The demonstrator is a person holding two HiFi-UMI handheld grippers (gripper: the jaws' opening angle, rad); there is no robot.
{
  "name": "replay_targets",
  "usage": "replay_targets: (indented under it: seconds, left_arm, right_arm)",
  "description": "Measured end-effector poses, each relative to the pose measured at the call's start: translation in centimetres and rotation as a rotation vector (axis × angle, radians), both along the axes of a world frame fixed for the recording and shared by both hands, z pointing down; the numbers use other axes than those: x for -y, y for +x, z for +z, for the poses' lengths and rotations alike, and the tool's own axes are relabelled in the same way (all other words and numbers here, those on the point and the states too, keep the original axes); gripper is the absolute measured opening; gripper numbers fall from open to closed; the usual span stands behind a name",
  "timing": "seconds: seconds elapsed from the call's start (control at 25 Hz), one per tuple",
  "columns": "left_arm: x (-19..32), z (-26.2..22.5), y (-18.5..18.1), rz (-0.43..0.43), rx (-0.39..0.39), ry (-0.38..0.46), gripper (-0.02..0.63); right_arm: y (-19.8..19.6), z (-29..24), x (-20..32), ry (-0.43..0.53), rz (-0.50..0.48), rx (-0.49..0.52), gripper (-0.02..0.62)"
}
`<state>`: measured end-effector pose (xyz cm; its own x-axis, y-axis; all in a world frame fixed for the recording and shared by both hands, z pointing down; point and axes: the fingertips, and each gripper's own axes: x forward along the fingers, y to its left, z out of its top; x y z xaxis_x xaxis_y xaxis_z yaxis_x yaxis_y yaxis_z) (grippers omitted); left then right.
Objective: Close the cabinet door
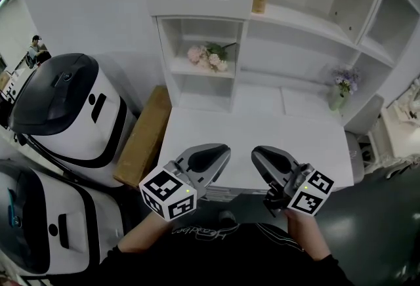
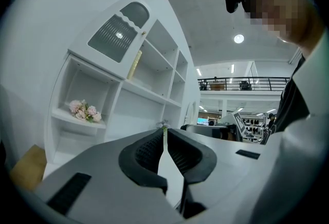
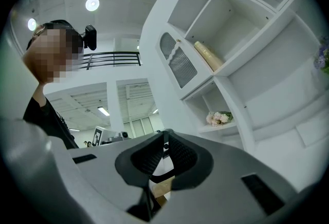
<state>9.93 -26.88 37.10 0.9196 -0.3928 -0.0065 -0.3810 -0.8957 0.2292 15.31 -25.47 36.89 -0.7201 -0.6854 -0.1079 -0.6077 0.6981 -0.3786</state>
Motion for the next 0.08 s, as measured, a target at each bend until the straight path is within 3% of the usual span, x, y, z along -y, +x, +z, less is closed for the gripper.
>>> replay_targets:
  seconds: [0.08]
  left_arm:
    - [0.09, 0.06, -0.10, 0.000, -0.001, 0.002, 0.041]
  right_arm:
    - [-0.09, 0.15, 0.04, 0.001, -0.001, -0.003, 0.057]
